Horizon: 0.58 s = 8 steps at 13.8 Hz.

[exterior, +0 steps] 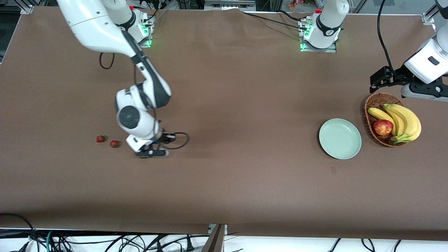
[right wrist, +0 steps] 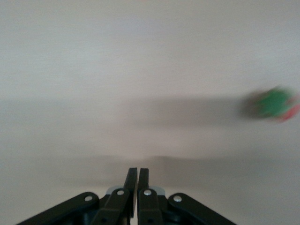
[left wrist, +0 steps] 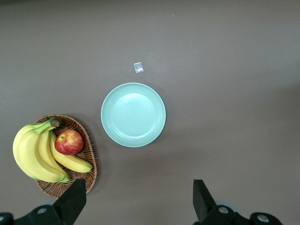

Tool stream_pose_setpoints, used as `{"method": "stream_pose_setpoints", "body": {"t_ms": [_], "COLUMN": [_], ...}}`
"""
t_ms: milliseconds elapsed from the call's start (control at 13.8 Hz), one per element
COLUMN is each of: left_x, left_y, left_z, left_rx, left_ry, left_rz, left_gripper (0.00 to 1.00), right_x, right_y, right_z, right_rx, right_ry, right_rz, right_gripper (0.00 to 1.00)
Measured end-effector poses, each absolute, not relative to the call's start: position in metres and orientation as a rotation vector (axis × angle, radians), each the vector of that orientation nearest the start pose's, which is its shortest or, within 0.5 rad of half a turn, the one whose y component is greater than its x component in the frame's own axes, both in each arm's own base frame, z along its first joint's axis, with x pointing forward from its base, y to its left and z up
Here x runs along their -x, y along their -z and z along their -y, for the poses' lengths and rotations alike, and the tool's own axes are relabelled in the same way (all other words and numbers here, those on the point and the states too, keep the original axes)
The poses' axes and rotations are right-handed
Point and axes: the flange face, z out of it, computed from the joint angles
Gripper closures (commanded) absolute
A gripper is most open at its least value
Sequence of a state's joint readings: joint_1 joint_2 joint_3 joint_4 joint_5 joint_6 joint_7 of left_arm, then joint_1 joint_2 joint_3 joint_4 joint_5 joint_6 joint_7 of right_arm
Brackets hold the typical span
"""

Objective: Collect all strawberries into plate
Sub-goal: 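Lower the right gripper onto a strawberry and close on it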

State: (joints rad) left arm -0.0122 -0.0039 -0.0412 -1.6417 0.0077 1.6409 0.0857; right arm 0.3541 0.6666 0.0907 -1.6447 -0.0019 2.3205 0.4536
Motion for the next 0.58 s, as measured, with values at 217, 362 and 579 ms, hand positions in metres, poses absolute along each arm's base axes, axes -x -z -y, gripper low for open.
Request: {"method": "stream_pose_setpoints", "body": {"t_ms": [217,362,579], "left_x": [-0.557,-0.557,-0.557], "left_y": [-0.599,-0.599,-0.599], "left_z": [0.029,0.029,0.03], "left_rx": [3.126,3.126,3.126], "left_ry": [0.004,0.004,0.004], "left_rz": [-0.219,-0.219,-0.22], "left_gripper": [0.0,0.0,0.0], "right_x": [-0.625,-0.635,-0.658], "right_y": [-0.226,-0.223,-0.221], "right_z": [-0.314,-0.296,-0.244], "right_rx": [3.082,3.096,3.14], "right_ry": [-0.002,0.011,0.041], "right_rz": [-0.077,-0.086,-0.022], "right_gripper": [0.18,0.07,0.04]}}
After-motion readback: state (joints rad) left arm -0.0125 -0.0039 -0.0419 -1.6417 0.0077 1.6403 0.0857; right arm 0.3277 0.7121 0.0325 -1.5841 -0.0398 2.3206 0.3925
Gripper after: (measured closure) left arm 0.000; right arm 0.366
